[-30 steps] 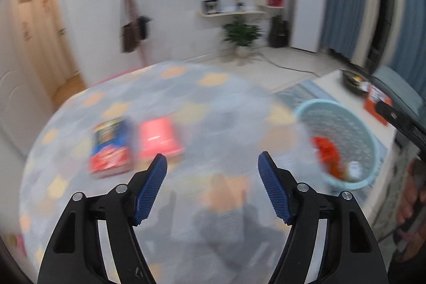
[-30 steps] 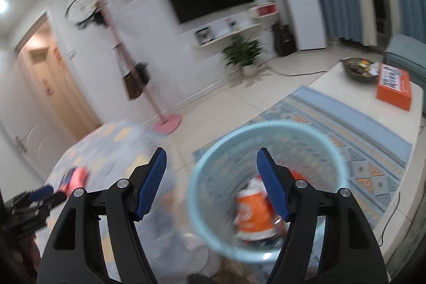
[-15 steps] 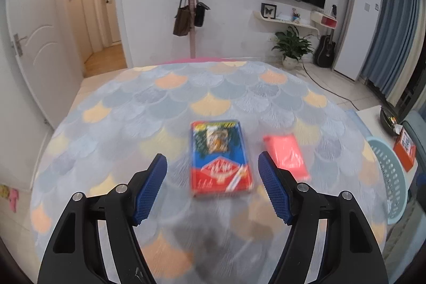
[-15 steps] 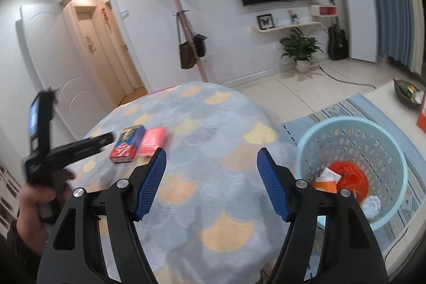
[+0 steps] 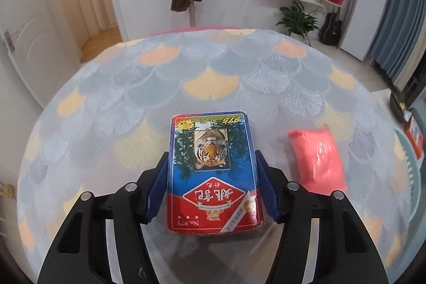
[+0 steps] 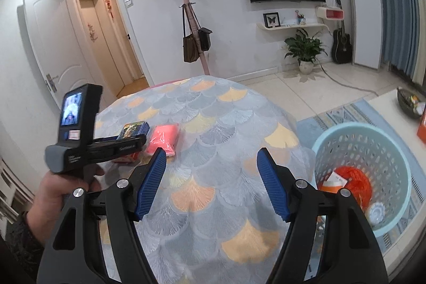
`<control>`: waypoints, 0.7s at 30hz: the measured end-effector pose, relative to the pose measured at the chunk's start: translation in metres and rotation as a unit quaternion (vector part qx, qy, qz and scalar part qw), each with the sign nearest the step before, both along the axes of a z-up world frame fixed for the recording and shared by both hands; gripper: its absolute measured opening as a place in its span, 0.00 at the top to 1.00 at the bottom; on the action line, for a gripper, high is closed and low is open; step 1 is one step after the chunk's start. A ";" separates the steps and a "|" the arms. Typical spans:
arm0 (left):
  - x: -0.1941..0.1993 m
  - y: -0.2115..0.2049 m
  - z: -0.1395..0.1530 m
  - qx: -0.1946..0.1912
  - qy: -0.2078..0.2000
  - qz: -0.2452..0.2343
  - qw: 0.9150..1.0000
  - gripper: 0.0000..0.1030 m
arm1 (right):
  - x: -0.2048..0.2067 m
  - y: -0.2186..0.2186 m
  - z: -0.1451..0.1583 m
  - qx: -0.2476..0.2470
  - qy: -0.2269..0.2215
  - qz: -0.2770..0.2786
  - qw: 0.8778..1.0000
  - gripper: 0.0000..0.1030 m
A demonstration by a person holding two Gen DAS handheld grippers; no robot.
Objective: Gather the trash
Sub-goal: 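Grasp the pink packet with the right tool while the left tool holds the box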
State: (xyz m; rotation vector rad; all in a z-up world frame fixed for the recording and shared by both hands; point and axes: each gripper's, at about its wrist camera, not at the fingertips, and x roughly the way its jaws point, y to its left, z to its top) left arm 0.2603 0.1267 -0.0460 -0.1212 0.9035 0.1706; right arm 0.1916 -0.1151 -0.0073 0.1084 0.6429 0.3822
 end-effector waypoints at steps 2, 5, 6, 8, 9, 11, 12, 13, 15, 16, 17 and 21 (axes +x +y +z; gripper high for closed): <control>-0.017 0.007 0.007 -0.016 -0.016 0.003 1.000 0.43 | 0.009 0.015 -0.003 -0.017 0.012 0.014 1.000 0.35; -0.043 0.011 0.015 -0.002 -0.037 0.003 0.999 0.43 | 0.025 0.044 -0.009 -0.040 0.030 0.028 0.998 0.35; -0.055 0.013 0.017 0.005 -0.043 0.005 0.999 0.43 | 0.029 0.051 -0.009 -0.044 0.031 0.032 0.998 0.35; -0.071 0.020 0.021 0.011 -0.054 0.012 0.998 0.43 | 0.040 0.071 -0.009 -0.051 0.034 0.042 0.997 0.35; -0.080 0.025 0.023 0.010 -0.057 0.014 0.998 0.43 | 0.044 0.076 -0.009 -0.050 0.033 0.044 0.997 0.35; -0.089 0.031 0.025 0.011 -0.060 0.016 0.998 0.43 | 0.059 0.094 -0.013 -0.057 0.041 0.046 0.996 0.35; -0.092 0.034 0.026 0.017 -0.063 0.019 0.998 0.43 | 0.063 0.100 -0.016 -0.061 0.044 0.046 0.996 0.35; -0.094 0.037 0.025 0.023 -0.063 0.020 0.998 0.43 | 0.071 0.109 -0.021 -0.067 0.048 0.046 0.996 0.35; -0.096 0.044 0.022 0.020 -0.060 0.024 0.998 0.43 | 0.080 0.120 -0.030 -0.079 0.056 0.042 0.994 0.35; -0.097 0.047 0.021 0.017 -0.059 0.027 0.998 0.43 | 0.085 0.126 -0.036 -0.086 0.060 0.040 0.994 0.35; -0.097 0.051 0.019 0.013 -0.057 0.030 0.998 0.43 | 0.087 0.128 -0.040 -0.091 0.065 0.038 0.993 0.35; -0.091 0.056 0.012 0.003 -0.054 0.028 0.998 0.43 | 0.093 0.138 -0.053 -0.106 0.084 0.037 0.990 0.44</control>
